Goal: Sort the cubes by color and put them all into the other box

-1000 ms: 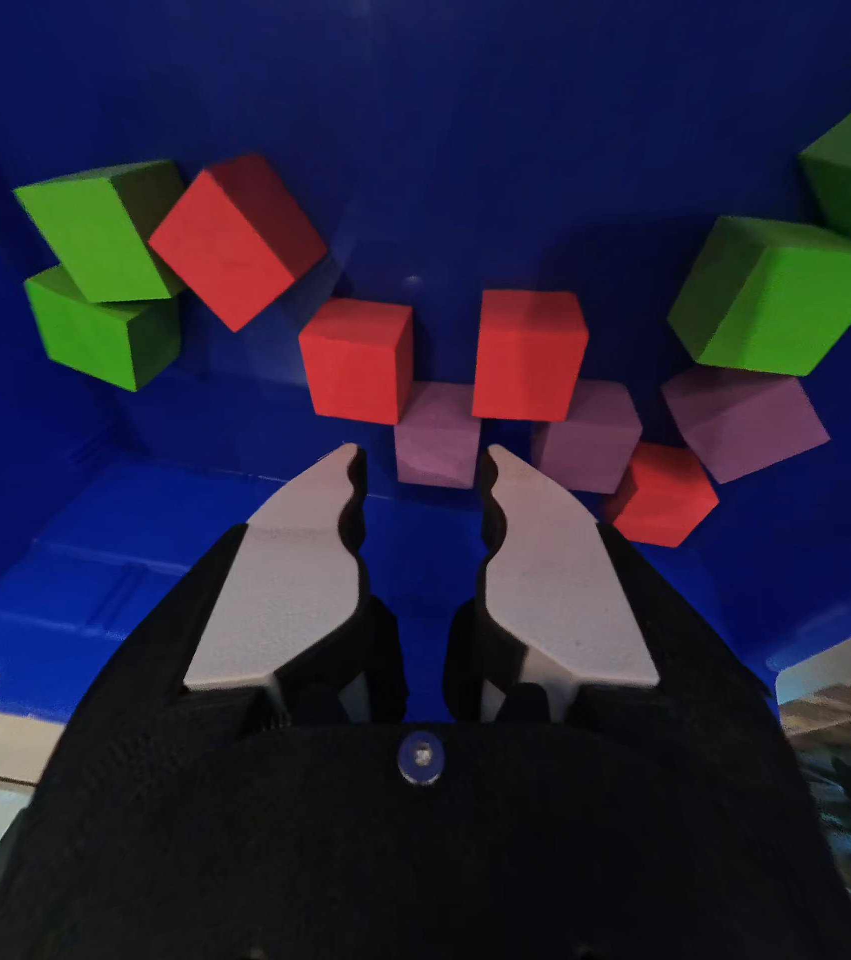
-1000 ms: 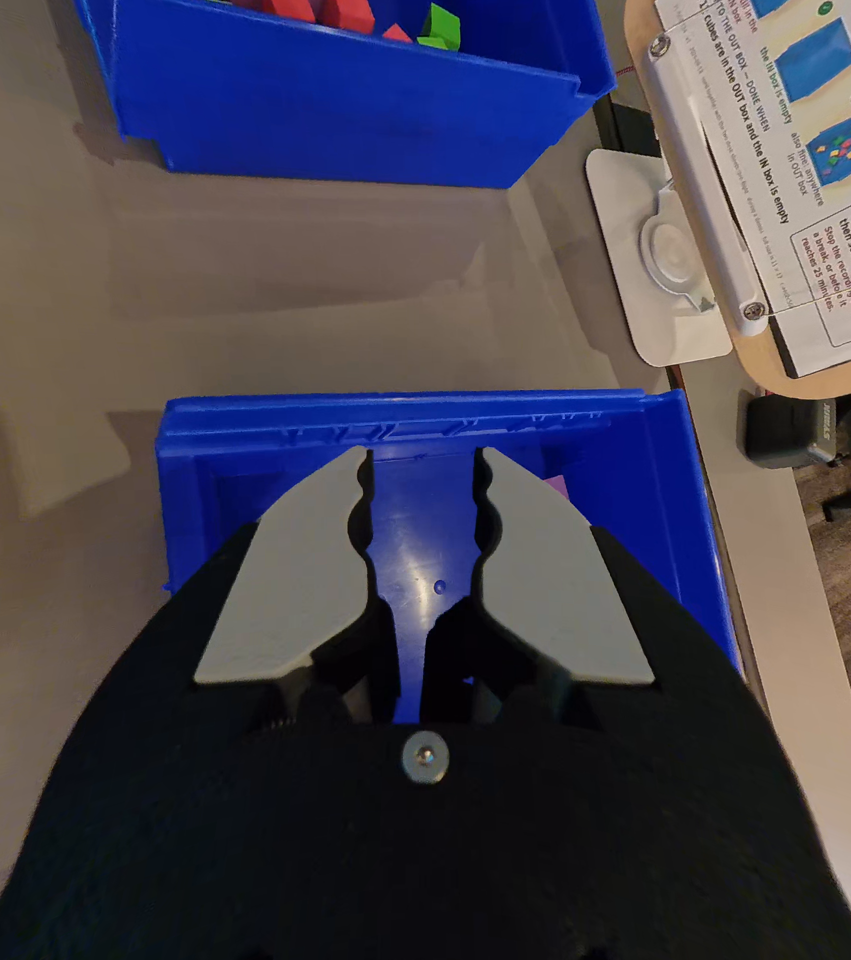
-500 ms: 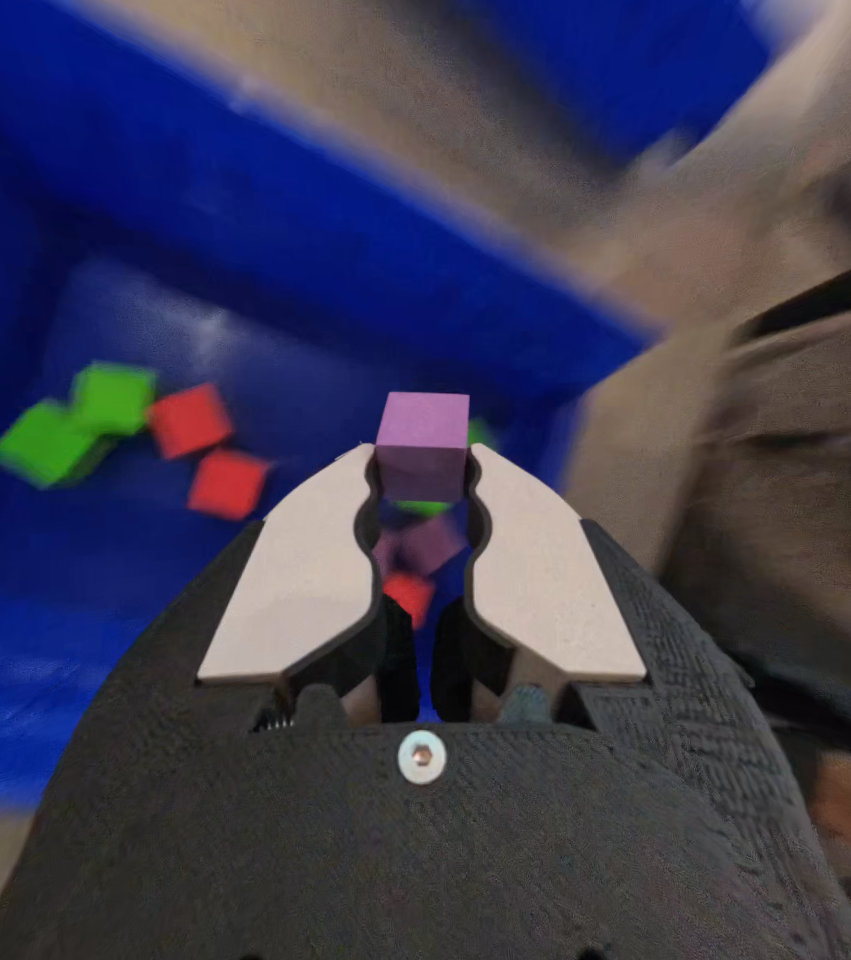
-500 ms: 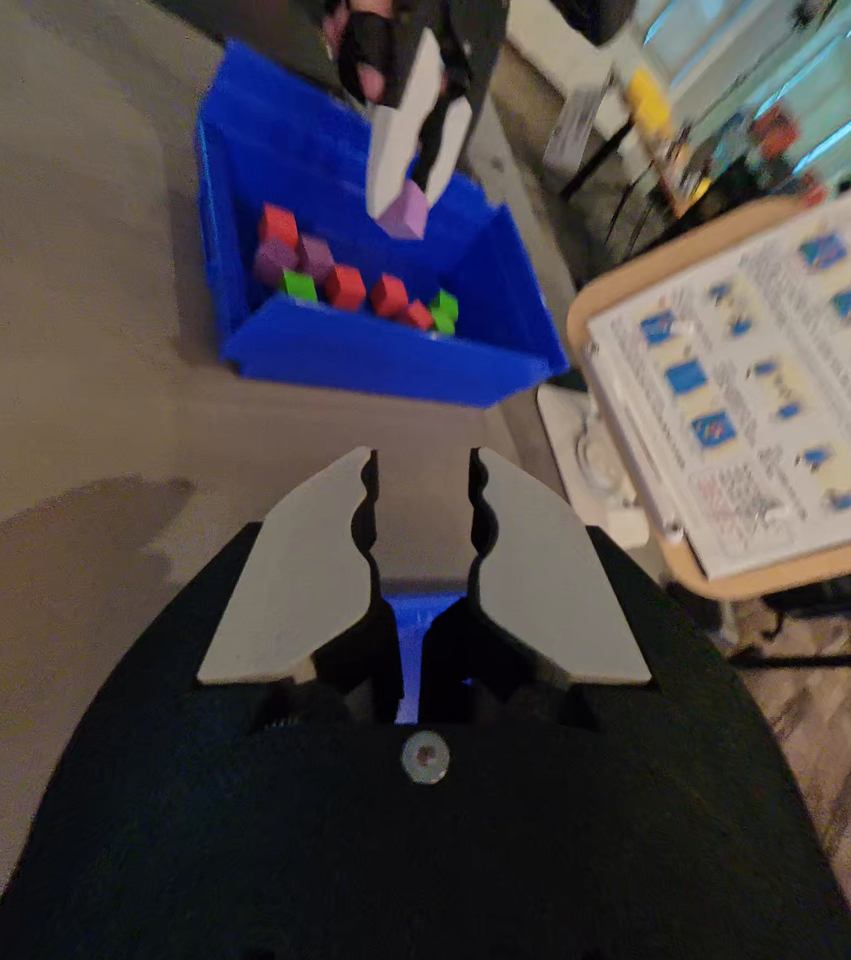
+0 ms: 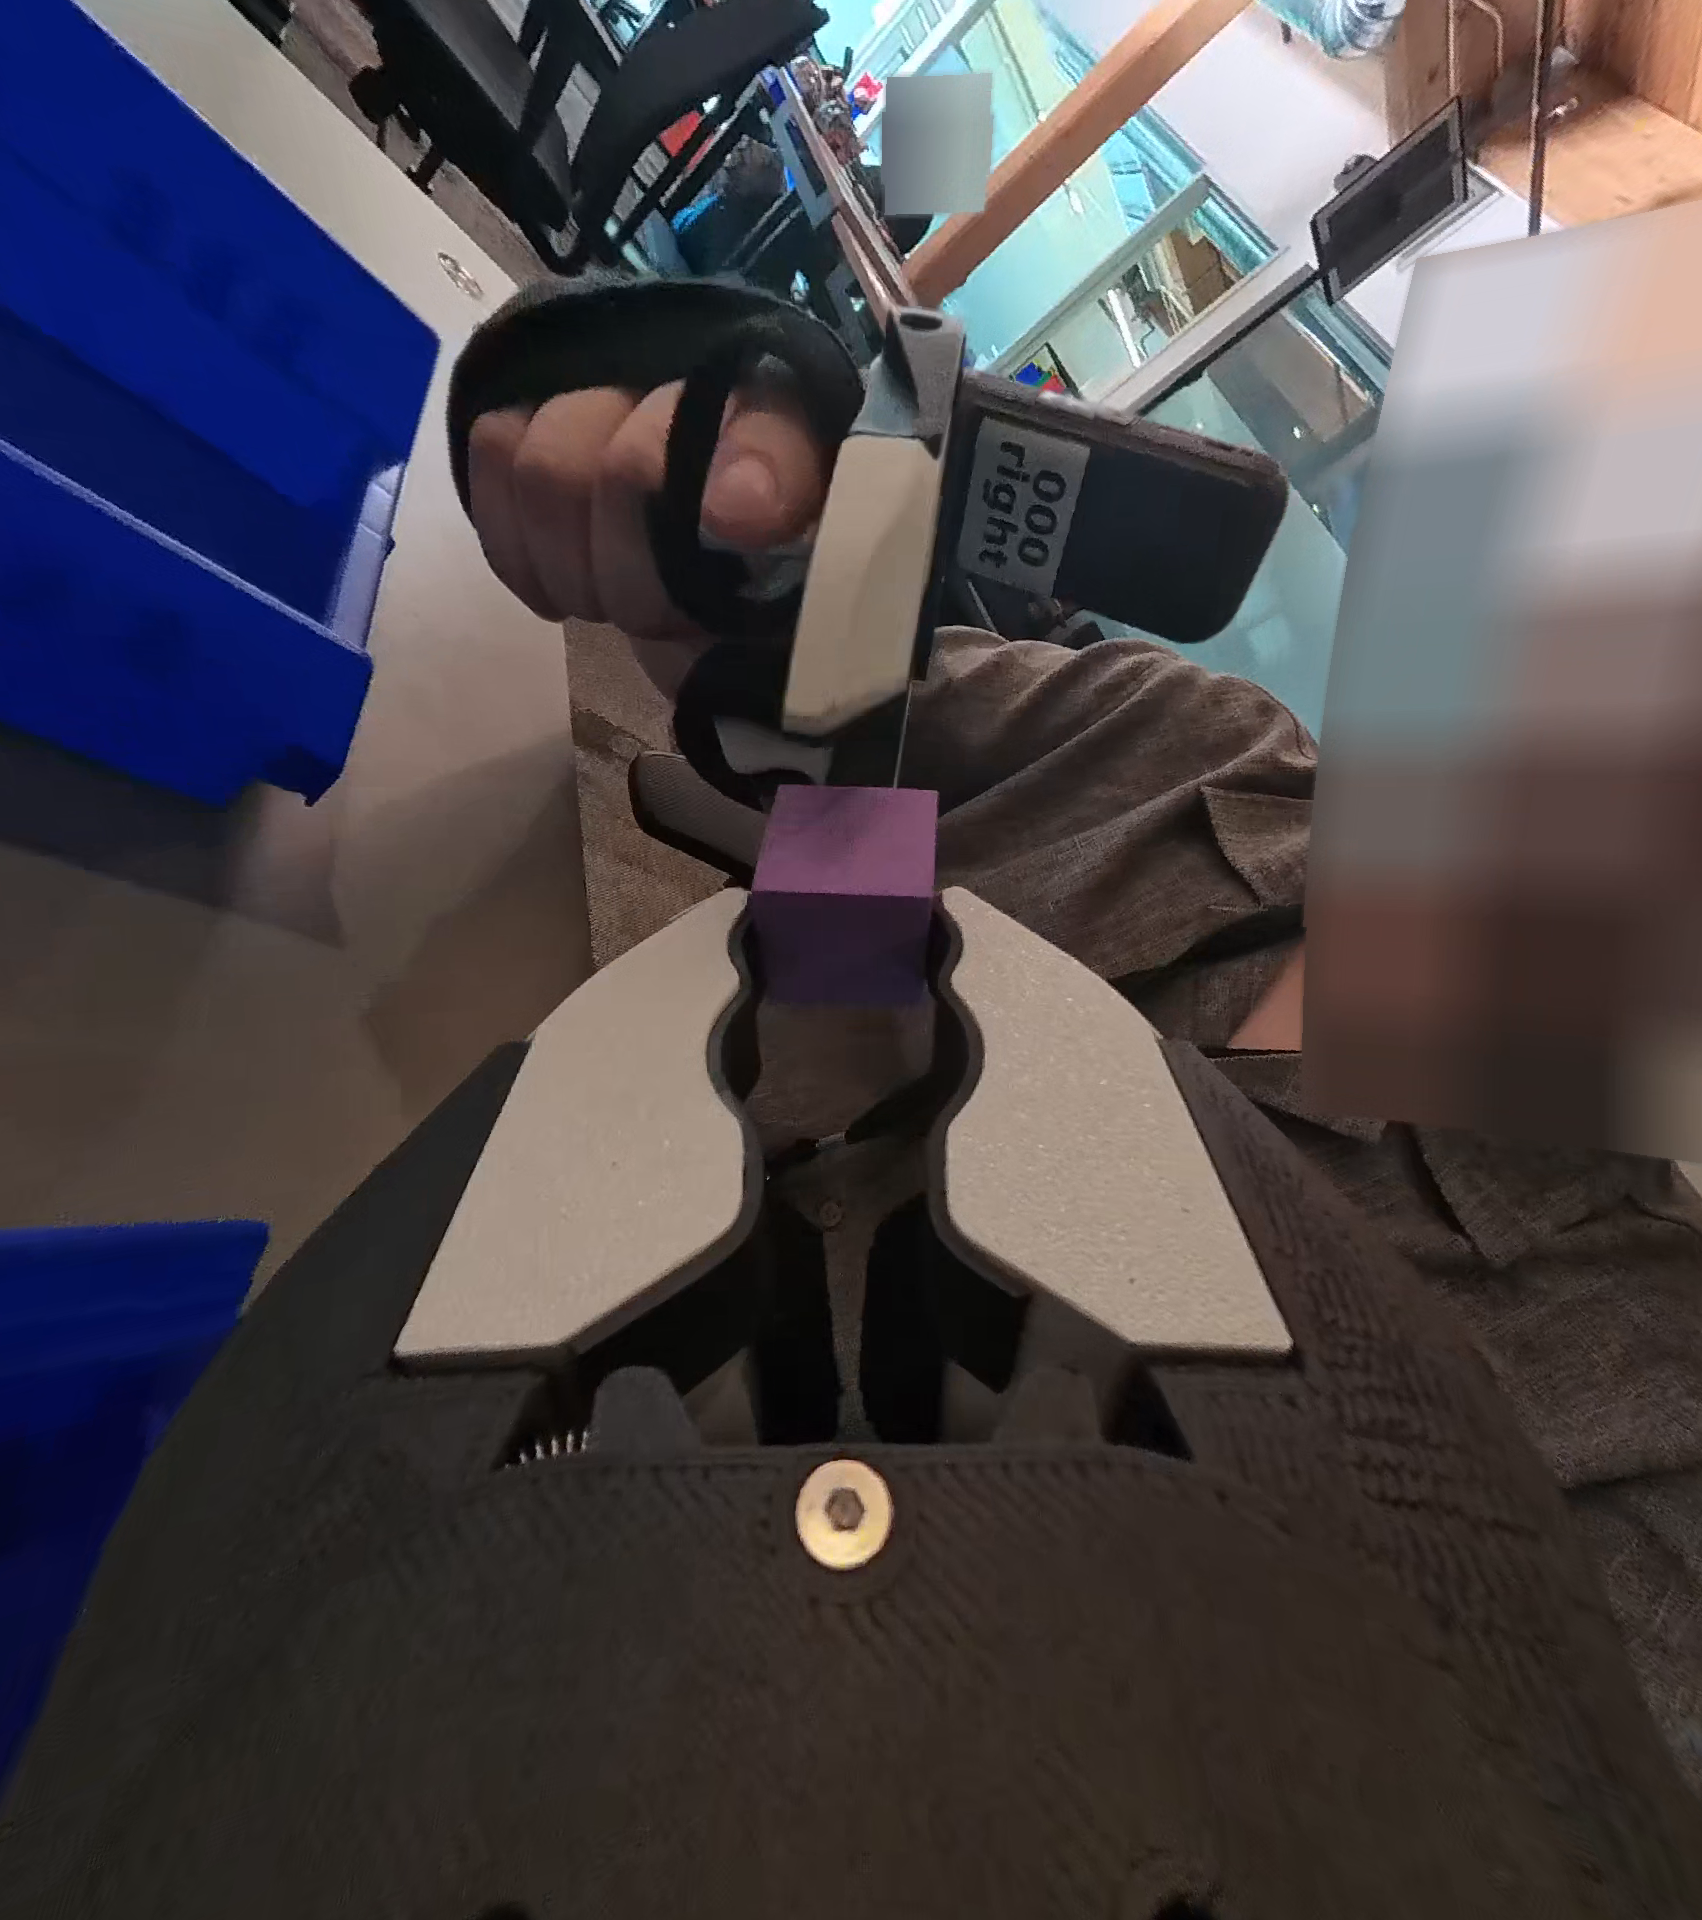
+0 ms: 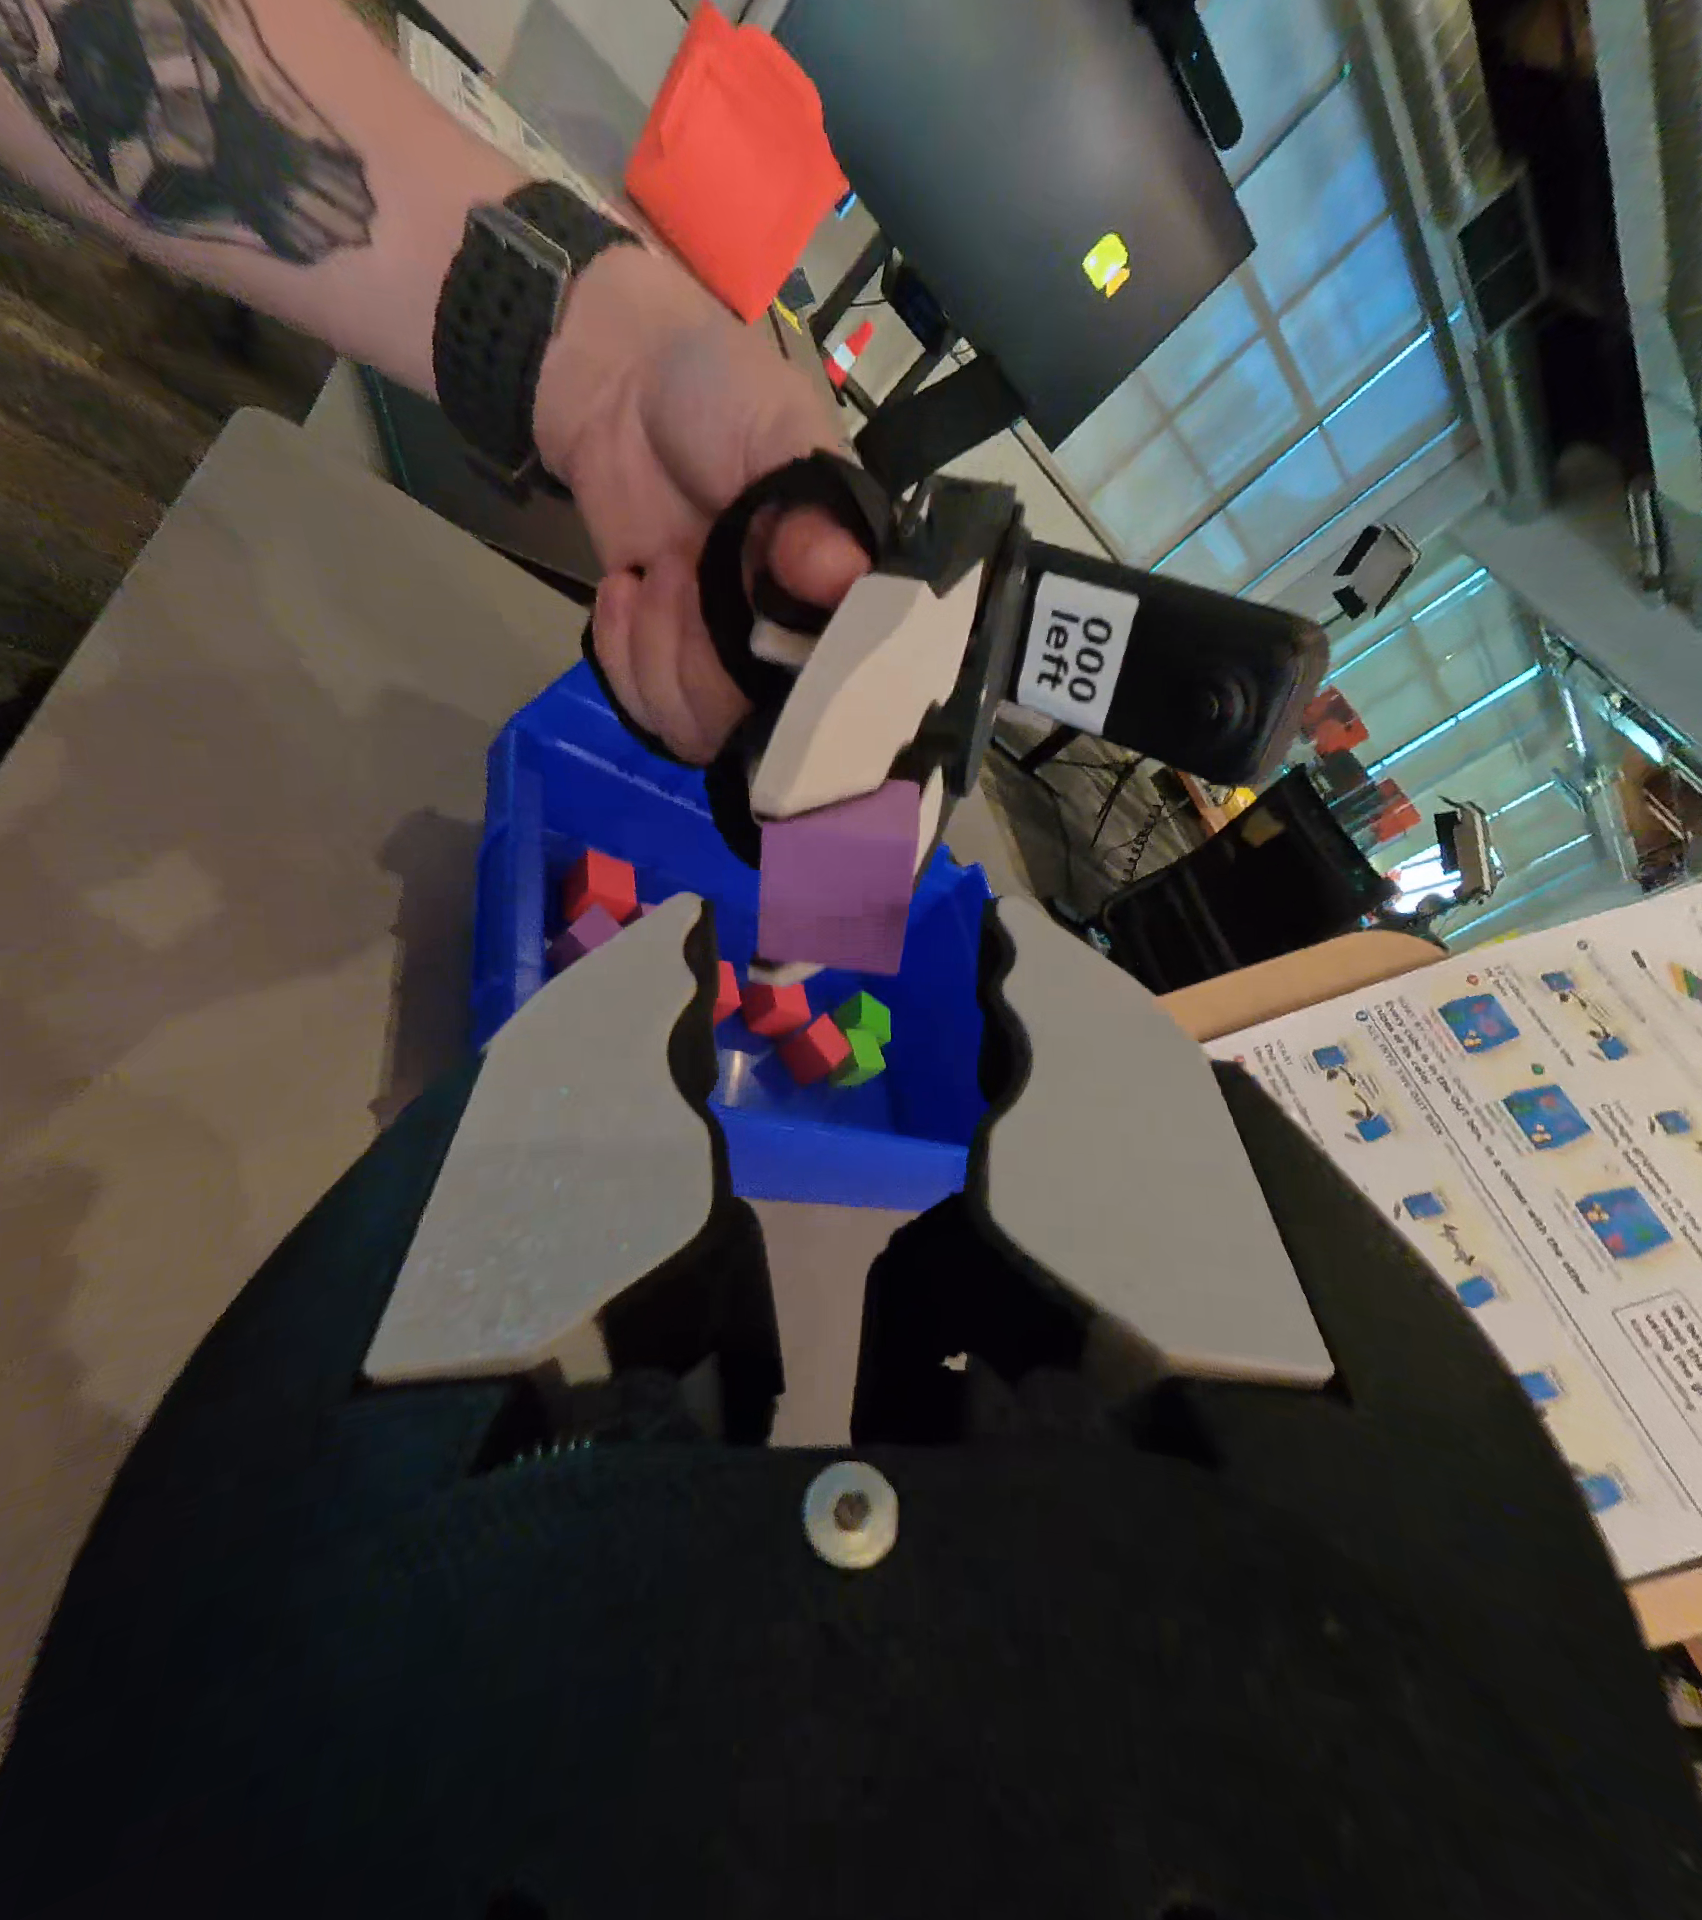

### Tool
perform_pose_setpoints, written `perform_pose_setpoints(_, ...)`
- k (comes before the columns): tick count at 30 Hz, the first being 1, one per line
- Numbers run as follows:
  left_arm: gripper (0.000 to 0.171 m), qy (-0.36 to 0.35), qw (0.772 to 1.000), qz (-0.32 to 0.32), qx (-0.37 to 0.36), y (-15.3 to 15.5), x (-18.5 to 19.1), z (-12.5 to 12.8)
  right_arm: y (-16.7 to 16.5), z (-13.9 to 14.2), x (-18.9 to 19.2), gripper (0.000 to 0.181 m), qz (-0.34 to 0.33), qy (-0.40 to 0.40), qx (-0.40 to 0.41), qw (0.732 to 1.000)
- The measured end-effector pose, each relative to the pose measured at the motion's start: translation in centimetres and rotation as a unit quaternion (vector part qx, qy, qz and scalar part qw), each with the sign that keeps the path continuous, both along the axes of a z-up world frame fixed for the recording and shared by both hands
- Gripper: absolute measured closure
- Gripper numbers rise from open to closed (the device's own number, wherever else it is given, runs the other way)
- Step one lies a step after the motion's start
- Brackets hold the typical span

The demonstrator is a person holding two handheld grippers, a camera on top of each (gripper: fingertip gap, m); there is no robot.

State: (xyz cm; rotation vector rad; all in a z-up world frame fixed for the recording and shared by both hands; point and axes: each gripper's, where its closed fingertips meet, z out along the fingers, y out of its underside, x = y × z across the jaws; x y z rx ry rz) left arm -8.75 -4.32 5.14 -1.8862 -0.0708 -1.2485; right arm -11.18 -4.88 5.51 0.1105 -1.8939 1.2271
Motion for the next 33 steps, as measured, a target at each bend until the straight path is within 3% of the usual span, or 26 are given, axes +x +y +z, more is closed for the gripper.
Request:
perform_pose_setpoints(4, 0.141, -0.004, 1.0, -0.003, 0.008, 0.5, 0.4, 0.4, -0.2, 0.2, 0.2, 0.14, -0.003, 0.004, 0.0, 1.0)
perform_pose_setpoints(6, 0.141, -0.004, 1.0, -0.002, 0.006, 0.7, 0.5, 0.3, -0.2, 0.2, 0.4, 0.151, -0.001, 0.009, -0.003, 1.0)
perform_pose_setpoints(10, 0.141, -0.006, 1.0, 0.005, 0.003, 1.0, 0.5, 0.2, 0.2, 0.2, 0.3, 0.154, -0.003, 0.004, -0.001, 1.0)
perform_pose_setpoints(11, 0.139, -0.012, 1.0, 0.006, 0.004, 1.0, 0.5, 0.4, 0.4, 0.2, 0.3, 0.154, -0.006, 0.01, 0.003, 1.0)
perform_pose_setpoints(13, 0.117, -0.022, 0.999, 0.021, 0.015, 1.1, 0.0, 1.1, 1.2, 0.3, 0.3, 0.154, -0.016, 0.018, 0.014, 1.0)
perform_pose_setpoints(16, 0.109, 0.01, 0.996, 0.077, 0.04, 0.8, -1.8, 2.0, 5.1, 0.6, -0.8, 0.154, -0.067, 0.016, 0.036, 0.997)
perform_pose_setpoints(19, 0.11, 0.07, 0.987, 0.135, 0.048, -0.2, -3.4, 2.4, 11.8, -1.0, -3.3, 0.154, -0.133, -0.074, 0.076, 0.985)
perform_pose_setpoints(22, 0.113, 0.127, 0.977, 0.168, 0.04, -1.2, -3.9, 2.0, 18.7, -5.3, -5.8, 0.154, -0.186, -0.216, 0.157, 0.946)
perform_pose_setpoints(25, 0.114, 0.152, 0.97, 0.185, 0.051, -1.9, -3.3, 1.9, 23.8, -8.7, -8.0, 0.154, -0.216, -0.294, 0.232, 0.902)
perform_pose_setpoints(33, 0.118, 0.167, 0.959, 0.221, 0.064, -4.2, -2.2, 1.4, 30.5, -16.7, -12.1, 0.153, -0.229, -0.406, 0.389, 0.794)
